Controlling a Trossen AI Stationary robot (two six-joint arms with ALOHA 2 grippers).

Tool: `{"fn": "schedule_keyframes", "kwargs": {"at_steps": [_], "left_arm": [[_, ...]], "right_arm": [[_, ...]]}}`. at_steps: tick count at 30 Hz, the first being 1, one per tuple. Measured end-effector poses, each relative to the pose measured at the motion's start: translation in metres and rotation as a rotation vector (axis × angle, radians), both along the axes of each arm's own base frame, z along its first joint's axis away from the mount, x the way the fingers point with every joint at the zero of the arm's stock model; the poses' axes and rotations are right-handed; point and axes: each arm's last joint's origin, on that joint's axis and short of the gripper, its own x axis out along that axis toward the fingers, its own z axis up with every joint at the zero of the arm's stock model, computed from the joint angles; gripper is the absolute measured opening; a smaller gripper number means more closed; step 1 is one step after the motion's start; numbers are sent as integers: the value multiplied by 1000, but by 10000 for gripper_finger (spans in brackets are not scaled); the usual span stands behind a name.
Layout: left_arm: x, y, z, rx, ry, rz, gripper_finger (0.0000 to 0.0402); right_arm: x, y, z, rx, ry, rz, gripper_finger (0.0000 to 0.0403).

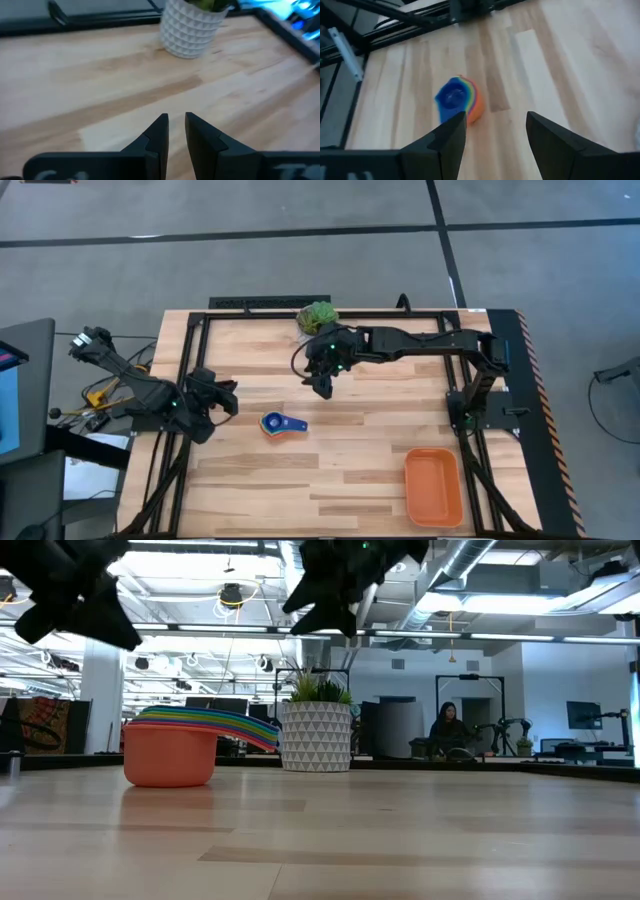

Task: Nest measuring cups in basket
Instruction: Put the stacked measuring cups into the orange bin

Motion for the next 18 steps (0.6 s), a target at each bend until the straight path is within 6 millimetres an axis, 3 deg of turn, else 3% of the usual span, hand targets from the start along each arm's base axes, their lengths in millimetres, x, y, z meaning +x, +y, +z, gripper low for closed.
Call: {"fn": "schedule_keyframes", "kwargs": {"at_steps": [6, 13, 18], "left_arm": [[10, -8, 9, -88, -103, -93, 52], [16, -11, 7, 110, 56, -224, 52], [15, -6, 6, 139, 151, -289, 52]], "right_arm": [[2, 17, 4, 69, 5, -18, 231], [4, 38, 3, 61, 22, -70, 230], [5, 61, 4, -18, 7, -54, 236]]}}
